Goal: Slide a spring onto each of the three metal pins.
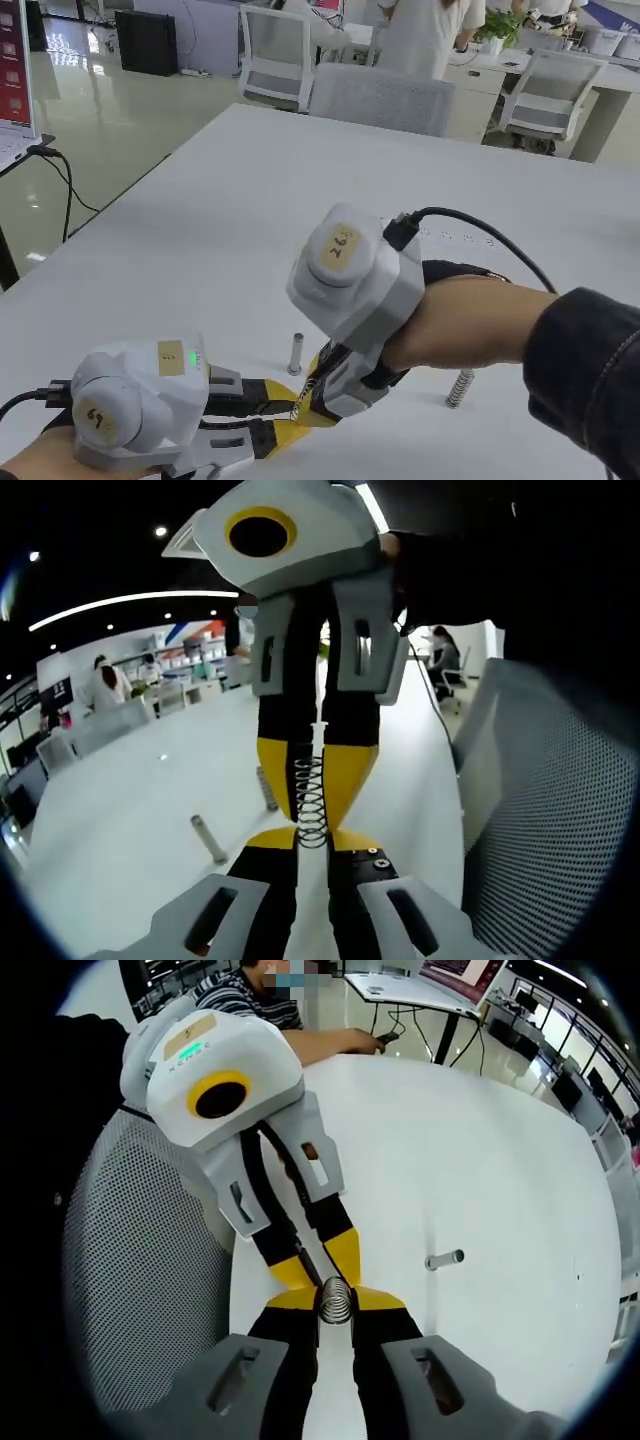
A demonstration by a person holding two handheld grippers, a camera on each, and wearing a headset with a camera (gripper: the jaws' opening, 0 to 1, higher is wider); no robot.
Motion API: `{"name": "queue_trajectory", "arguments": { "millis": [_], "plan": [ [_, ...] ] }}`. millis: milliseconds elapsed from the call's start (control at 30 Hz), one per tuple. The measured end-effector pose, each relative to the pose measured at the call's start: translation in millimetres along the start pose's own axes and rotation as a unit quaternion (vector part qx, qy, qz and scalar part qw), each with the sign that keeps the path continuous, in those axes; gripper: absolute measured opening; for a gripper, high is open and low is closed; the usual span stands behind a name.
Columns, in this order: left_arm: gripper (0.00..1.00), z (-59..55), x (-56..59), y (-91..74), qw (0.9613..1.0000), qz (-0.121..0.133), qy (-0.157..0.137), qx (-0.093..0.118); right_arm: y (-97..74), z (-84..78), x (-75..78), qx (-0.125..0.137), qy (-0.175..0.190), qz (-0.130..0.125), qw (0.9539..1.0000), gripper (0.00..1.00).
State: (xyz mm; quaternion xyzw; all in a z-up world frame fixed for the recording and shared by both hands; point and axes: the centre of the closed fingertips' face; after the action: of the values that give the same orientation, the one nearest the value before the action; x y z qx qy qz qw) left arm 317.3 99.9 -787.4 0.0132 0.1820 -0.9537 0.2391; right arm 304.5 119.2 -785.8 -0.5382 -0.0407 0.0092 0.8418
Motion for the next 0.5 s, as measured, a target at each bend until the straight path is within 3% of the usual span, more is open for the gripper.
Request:
{"name": "queue_trajectory", "arguments": {
  "millis": [500],
  "plan": [
    [0.05, -1.5, -4.2, 0.3, 0.9999, 0.007, -0.006, 0.005, 0.4, 0.7, 4.4, -0.003, 0.006, -0.003, 1.0000, 0.09]
  ]
}}
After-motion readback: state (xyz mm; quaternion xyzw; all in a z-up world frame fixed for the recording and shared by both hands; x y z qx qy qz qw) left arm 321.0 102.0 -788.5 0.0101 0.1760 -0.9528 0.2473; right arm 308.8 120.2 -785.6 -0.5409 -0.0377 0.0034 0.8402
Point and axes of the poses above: the centre of the closed fingertips' face, and the gripper's own axes: y roughly forward along the fingers, x roughly to its right, z roughly out of its top, and after that the axes turned 4 degrees about -z, right-handed
